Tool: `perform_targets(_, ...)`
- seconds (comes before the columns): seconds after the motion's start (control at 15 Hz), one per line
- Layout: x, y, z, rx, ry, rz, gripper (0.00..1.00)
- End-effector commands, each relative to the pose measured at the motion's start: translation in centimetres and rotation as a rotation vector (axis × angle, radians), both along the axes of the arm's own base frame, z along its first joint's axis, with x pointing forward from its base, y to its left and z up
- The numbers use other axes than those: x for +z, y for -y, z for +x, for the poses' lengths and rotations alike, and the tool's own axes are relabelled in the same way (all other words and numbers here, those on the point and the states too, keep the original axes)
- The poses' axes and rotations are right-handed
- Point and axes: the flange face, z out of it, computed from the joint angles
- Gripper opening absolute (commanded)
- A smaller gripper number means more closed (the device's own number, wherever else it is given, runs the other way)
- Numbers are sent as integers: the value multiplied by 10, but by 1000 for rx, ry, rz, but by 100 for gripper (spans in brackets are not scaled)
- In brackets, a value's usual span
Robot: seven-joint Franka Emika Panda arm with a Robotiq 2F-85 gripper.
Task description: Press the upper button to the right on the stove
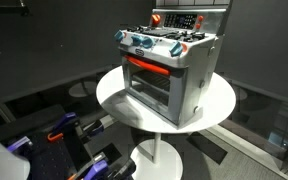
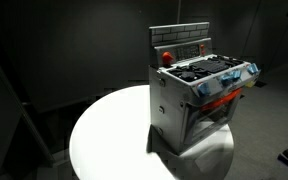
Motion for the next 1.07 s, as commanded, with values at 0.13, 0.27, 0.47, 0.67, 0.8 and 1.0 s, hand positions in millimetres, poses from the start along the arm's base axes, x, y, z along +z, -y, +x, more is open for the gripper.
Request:
perform_targets(0.13,8,23,62,-111,77,-13,100)
perform_targets(0.27,2,34,84,-152,106,-24,100)
perform_targets(0.47,-9,50,117,-205,140,-51,100)
perform_targets(0.67,-22,64,147,-243,152,-59,100)
perform_targets(0.8,-30,73,165,-263,153,-53,100)
perform_targets(1.0,-44,87,193,-290,143,-55,100)
